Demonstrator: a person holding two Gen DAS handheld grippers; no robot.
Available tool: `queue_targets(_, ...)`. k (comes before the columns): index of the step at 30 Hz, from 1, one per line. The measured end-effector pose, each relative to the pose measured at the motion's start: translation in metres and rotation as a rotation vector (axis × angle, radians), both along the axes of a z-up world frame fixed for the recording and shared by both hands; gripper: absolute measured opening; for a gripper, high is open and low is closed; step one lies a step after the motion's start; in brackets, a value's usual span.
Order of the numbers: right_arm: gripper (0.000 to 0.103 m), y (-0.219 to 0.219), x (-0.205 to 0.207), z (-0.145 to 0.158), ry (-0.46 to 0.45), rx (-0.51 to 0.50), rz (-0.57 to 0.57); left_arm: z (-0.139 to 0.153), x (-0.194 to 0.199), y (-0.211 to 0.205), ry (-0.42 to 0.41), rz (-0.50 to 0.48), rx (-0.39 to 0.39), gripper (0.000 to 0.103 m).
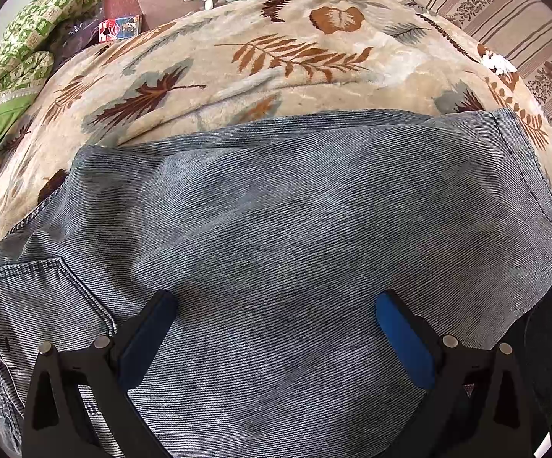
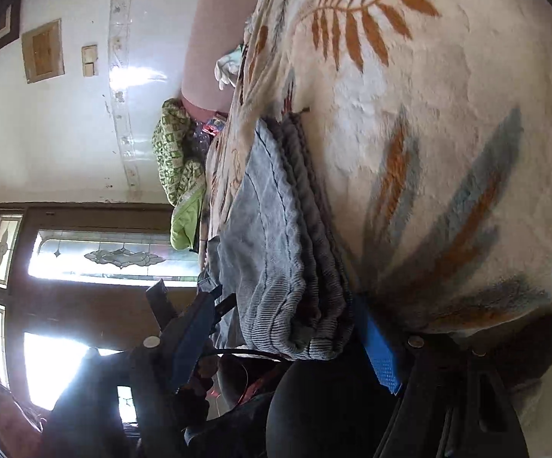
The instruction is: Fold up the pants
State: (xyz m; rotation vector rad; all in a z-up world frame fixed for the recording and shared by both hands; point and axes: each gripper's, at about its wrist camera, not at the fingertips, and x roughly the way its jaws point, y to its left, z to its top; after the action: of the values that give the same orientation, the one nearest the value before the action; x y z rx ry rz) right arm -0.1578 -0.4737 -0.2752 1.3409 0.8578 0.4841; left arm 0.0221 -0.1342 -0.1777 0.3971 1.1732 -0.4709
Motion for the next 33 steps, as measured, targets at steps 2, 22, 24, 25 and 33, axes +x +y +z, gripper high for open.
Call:
queue_targets(2,0.077,-0.001,0.002,-0.006,-0.009,0.04,-0.006,0.0,0.001,0.0,-0.001,0.001,0.0,0.103)
queue_targets(22,0.026,0.054,0.039,0.084,-0.027,-0.337,-0.039,0.003,0.001,0.009,0.016,-0.003,-0.028,0.103)
queue_targets(24,0.026,0.068,0.046,0.099,-0.048,-0.371,-0.023,0.007,0.001,0.016,0.022,0.008,-0.046,0.103)
queue_targets(25,0.026,0.075,0.05,0.106,-0.058,-0.386,-0.01,0.009,0.002,0.02,0.024,0.015,-0.059,0.103)
queue_targets(33,0.026,0.158,0.098,0.146,-0.115,-0.414,0.154,0.042,0.013,0.076,-0.047,0.091,-0.15,0.103)
